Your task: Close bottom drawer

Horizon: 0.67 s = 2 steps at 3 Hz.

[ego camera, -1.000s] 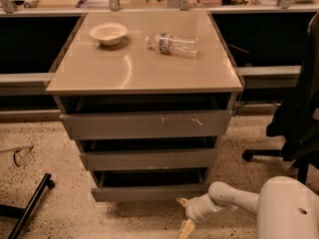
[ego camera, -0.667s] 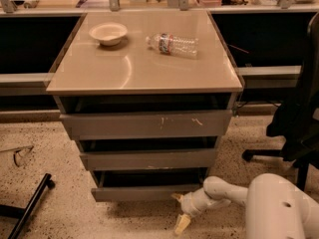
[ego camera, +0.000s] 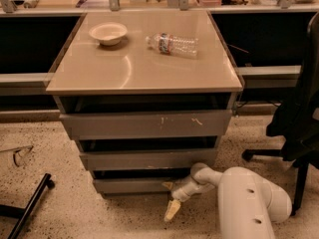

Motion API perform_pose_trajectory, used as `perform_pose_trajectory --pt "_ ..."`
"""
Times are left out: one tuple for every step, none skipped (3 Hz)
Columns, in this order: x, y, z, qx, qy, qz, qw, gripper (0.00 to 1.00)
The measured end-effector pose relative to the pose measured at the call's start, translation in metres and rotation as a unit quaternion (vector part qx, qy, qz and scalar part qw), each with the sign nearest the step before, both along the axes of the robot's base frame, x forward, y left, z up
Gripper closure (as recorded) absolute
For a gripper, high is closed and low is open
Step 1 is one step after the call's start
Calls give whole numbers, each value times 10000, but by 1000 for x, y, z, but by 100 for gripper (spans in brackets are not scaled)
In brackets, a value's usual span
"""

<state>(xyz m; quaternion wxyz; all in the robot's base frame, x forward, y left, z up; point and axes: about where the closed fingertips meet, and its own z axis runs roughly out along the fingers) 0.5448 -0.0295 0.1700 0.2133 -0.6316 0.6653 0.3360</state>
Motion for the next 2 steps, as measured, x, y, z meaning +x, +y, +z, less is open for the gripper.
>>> perform_pose_trajectory --pt "21 8 6 -212 -308 48 9993 0" --pt "22 9 4 -238 -354 16 9991 0"
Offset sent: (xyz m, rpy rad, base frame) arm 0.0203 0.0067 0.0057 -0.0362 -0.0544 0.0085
